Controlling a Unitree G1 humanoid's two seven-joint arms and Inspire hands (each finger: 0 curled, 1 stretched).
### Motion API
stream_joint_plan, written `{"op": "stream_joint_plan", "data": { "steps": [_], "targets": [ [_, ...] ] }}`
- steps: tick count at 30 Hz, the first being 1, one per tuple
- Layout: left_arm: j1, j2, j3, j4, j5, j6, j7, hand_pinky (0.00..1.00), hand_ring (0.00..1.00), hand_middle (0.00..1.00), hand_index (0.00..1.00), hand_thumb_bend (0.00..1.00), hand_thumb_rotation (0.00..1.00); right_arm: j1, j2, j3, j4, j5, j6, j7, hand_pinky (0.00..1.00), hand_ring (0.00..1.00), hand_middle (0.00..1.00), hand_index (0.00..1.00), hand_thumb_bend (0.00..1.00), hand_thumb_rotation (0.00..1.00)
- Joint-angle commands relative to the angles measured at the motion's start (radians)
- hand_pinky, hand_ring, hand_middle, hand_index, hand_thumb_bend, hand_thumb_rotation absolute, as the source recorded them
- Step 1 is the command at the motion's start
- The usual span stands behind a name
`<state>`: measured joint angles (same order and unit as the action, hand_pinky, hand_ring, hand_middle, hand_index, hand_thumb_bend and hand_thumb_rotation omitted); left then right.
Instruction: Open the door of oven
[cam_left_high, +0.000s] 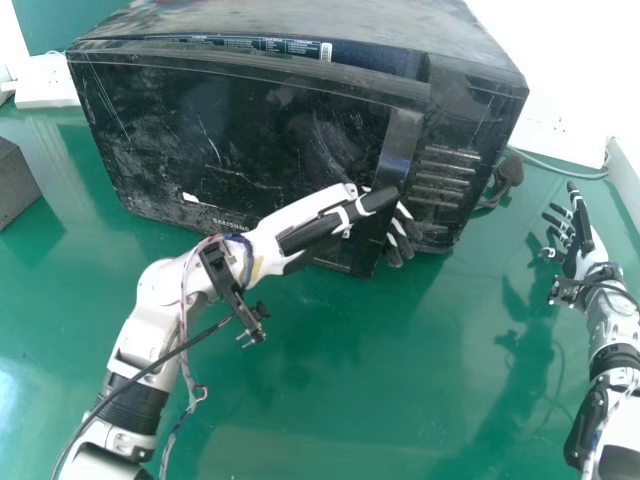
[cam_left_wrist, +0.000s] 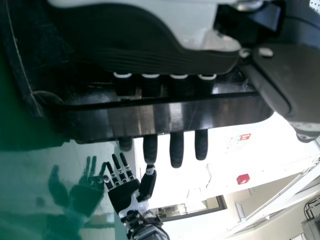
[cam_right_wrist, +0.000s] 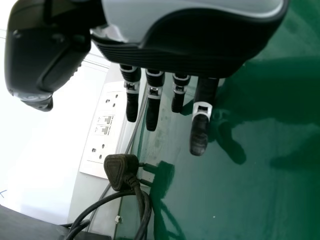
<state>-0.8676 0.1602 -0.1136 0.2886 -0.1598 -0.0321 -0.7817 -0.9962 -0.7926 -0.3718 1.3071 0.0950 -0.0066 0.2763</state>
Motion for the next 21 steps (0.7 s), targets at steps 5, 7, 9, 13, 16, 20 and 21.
{"op": "stream_joint_plan", "data": {
  "steps": [5, 7, 9, 13, 16, 20, 21],
  "targets": [
    [0.037, 0.046, -0.023, -0.072, 0.014, 0.004, -0.017, 0.32, 0.38, 0.47, 0.51, 1.0, 0.95, 0.051, 0.025, 0.013, 0.036, -0.014, 0.052, 0.005, 0.52, 0.71, 0.84, 0.86, 0.8, 1.0],
    [0.044, 0.049, -0.02, -0.08, -0.005, 0.015, -0.024, 0.29, 0.36, 0.46, 0.51, 1.0, 0.94, 0.052, 0.026, 0.009, 0.037, -0.011, 0.053, -0.001, 0.5, 0.69, 0.84, 0.86, 0.79, 1.0],
    [0.05, 0.05, -0.013, -0.087, -0.026, 0.025, -0.03, 0.26, 0.33, 0.45, 0.5, 1.0, 0.92, 0.053, 0.027, 0.011, 0.037, -0.014, 0.048, -0.003, 0.5, 0.66, 0.82, 0.86, 0.77, 1.0],
    [0.064, 0.058, -0.004, -0.11, -0.036, 0.012, -0.029, 0.27, 0.32, 0.43, 0.49, 1.0, 0.92, 0.052, 0.029, 0.013, 0.037, -0.016, 0.049, -0.015, 0.5, 0.66, 0.8, 0.86, 0.75, 1.0],
    [0.074, 0.055, 0.008, -0.133, -0.067, 0.018, -0.038, 0.25, 0.3, 0.4, 0.47, 1.0, 0.91, 0.051, 0.028, 0.011, 0.037, -0.013, 0.051, -0.007, 0.49, 0.69, 0.83, 0.86, 0.78, 1.0],
    [0.087, 0.064, 0.01, -0.168, -0.08, 0.031, -0.036, 0.23, 0.29, 0.37, 0.46, 1.0, 0.92, 0.05, 0.029, -0.001, 0.037, -0.001, 0.056, 0.0, 0.5, 0.68, 0.86, 0.89, 0.8, 1.0],
    [0.09, 0.065, 0.011, -0.175, -0.081, 0.03, -0.036, 0.23, 0.29, 0.37, 0.46, 1.0, 0.92, 0.05, 0.028, -0.002, 0.038, -0.002, 0.056, 0.0, 0.5, 0.69, 0.86, 0.89, 0.79, 1.0]
  ]
}}
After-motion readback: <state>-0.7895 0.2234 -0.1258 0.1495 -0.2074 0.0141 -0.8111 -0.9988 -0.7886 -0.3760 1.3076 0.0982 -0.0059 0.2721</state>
